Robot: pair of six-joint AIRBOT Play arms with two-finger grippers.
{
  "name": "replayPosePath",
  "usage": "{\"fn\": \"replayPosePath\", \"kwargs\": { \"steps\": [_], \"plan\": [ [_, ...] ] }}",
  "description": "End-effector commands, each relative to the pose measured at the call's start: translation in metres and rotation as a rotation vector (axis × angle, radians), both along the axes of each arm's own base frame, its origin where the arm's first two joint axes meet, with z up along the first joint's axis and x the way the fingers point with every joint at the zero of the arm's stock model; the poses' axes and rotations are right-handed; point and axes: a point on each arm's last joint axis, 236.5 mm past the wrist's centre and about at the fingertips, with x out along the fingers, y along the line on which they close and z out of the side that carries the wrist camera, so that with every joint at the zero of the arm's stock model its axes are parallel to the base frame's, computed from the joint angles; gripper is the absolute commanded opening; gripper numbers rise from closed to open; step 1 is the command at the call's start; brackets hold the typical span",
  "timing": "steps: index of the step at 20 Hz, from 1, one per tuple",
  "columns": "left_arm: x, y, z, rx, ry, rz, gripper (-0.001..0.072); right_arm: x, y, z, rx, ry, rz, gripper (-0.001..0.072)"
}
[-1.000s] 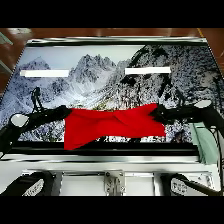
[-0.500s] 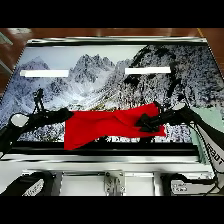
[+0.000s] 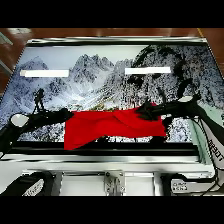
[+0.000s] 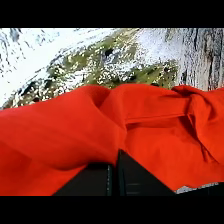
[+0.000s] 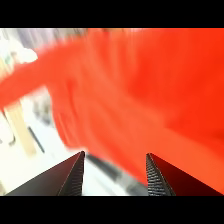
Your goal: Fold the shirts.
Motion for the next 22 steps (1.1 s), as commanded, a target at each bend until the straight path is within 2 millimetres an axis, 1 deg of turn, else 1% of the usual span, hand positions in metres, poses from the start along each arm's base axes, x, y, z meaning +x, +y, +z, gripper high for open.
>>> {"fn": "replayPosePath", "kwargs": {
  "steps": [1,2,4,6,8,9,11,12,14,16,17,18,19,20,21,22],
  "plan": [
    [0.0,0.0,0.0,0.009,-0.009,-0.011,0.0045,0.037,-0.052,0.007,-0.114,-0.038,-0.111,0.05],
    [0.0,0.0,0.0,0.009,-0.009,-0.012,0.0045,0.036,-0.061,0.0,-0.15,-0.022,-0.122,0.0501],
    [0.0,0.0,0.0,0.01,-0.009,-0.012,0.0045,0.024,-0.073,-0.02,-0.221,0.034,-0.095,0.0501],
    [0.0,0.0,0.0,0.009,-0.009,-0.012,0.0046,0.018,-0.071,-0.032,-0.224,0.074,-0.077,0.0501],
    [0.0,0.0,0.0,0.01,-0.009,-0.012,0.0046,0.02,-0.074,-0.034,-0.233,0.056,-0.069,0.0501],
    [0.0,0.0,0.0,0.01,-0.009,-0.012,0.0045,0.022,-0.08,-0.032,-0.235,0.049,-0.079,0.0501],
    [0.0,0.0,0.0,0.01,-0.009,-0.013,0.0046,0.026,-0.098,-0.025,-0.231,0.051,-0.108,0.0501],
    [0.0,0.0,0.0,0.009,-0.007,-0.014,0.0045,0.025,-0.107,-0.022,-0.223,0.074,-0.128,0.0501],
    [0.0,0.0,0.0,0.009,-0.007,-0.014,0.0045,0.009,-0.119,-0.016,-0.195,0.129,-0.112,0.0501],
    [0.0,0.001,-0.001,0.018,-0.012,-0.017,0.0047,-0.023,-0.131,-0.02,-0.224,0.197,-0.01,0.0502],
    [-0.001,0.001,-0.001,0.035,-0.021,-0.04,0.0101,-0.045,-0.142,-0.026,-0.276,0.251,0.057,0.0502],
    [-0.005,0.002,-0.004,0.052,-0.015,-0.065,0.0384,-0.064,-0.152,-0.031,-0.327,0.306,0.114,0.0502],
    [-0.008,0.012,-0.011,0.083,0.003,-0.07,0.0654,-0.08,-0.161,-0.033,-0.365,0.355,0.162,0.0505],
    [-0.014,0.027,-0.019,0.103,0.056,-0.055,0.0716,-0.089,-0.165,-0.032,-0.383,0.382,0.192,0.0592],
    [-0.024,0.045,-0.028,0.105,0.132,-0.023,0.0716,-0.093,-0.166,-0.032,-0.386,0.387,0.21,0.0627],
    [-0.038,0.061,-0.034,0.085,0.218,0.009,0.0716,-0.093,-0.166,-0.032,-0.384,0.387,0.212,0.0627]
  ]
}}
